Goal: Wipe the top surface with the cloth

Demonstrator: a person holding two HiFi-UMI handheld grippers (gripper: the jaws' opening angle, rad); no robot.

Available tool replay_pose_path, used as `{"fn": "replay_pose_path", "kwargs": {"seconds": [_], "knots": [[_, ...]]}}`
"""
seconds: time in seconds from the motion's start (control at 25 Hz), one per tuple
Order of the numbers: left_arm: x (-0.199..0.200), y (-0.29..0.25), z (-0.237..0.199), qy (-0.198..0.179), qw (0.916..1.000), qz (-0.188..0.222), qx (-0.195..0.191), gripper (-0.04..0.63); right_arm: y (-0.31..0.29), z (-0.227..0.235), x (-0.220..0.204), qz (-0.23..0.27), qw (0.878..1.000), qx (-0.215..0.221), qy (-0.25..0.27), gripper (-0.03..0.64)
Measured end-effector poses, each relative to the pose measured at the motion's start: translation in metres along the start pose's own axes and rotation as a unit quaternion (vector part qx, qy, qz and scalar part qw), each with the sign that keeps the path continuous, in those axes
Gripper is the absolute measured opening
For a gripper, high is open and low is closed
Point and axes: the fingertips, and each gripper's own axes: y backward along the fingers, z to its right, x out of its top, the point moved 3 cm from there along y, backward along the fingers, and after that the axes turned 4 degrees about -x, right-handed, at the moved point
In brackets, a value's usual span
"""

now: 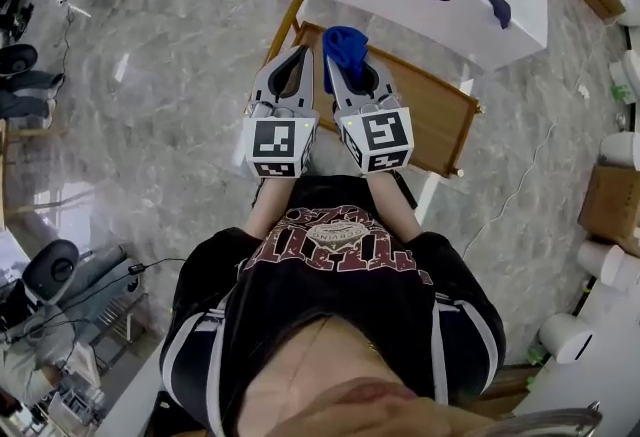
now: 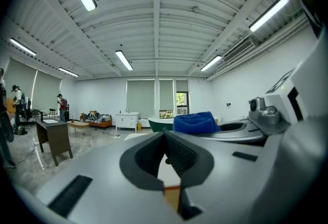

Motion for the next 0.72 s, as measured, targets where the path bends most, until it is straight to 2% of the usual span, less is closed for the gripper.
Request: {"fn": "replay_pose_path", "kwargs": {"seconds": [0.24,0.44,0.72], "knots": [[-0.004,-0.017,-0.02,-0.006,0.9987,-0.012,-0.048,0.044,-0.019,-0.001,-0.004,-0.006,0.999,-0.047,-0.009,0.058],[-0.006,-0.024,-0.014,-0.01,0.9969,-0.012,-0.077,0.046,-0.018,0.01,-0.011,-0.006,0.997,-0.079,-0.019,0.058],[-0.002,-0.048,0.01,-0.012,0.9965,-0.015,-0.082,0.045,-0.008,0.047,-0.01,-0.008,0.995,-0.092,-0.025,0.058]]}}
